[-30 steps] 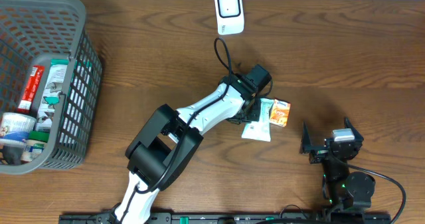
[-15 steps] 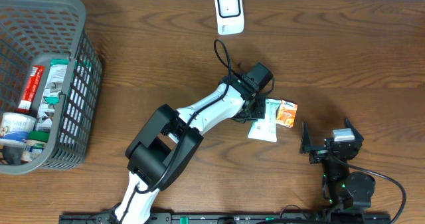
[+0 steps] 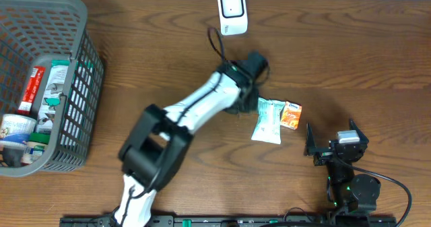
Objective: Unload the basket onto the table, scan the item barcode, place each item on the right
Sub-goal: 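Withdraw the left gripper back over the grey basket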
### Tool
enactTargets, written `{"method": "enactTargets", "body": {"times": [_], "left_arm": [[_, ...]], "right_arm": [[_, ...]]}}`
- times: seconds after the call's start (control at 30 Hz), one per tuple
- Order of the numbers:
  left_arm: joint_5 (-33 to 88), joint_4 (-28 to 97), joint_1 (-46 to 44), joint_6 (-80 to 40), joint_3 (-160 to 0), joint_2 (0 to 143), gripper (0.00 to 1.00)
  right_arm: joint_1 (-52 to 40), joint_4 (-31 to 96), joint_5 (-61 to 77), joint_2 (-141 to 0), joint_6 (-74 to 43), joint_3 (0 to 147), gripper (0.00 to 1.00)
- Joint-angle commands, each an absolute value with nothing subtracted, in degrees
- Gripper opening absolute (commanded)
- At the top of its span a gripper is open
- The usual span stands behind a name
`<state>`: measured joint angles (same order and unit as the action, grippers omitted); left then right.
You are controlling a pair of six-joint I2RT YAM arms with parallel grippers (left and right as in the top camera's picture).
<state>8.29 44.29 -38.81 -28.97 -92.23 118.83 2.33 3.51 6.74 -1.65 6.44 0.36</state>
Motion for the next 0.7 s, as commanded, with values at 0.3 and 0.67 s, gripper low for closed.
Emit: {"method": "enactTargets", "body": {"times": [0.3, 0.67], "left_arm": [[-2.20, 51.96, -13.06, -27.27, -97.91, 90.00, 0.15], [-2.24, 59.18, 20.84, -27.24, -97.80, 78.89, 0.24]], "right_arm": [[2.15, 3.68, 6.94, -1.56, 5.63, 0.32, 0.99], [2.15, 3.70, 6.94, -1.56, 5.63, 0.32, 0.99]]}}
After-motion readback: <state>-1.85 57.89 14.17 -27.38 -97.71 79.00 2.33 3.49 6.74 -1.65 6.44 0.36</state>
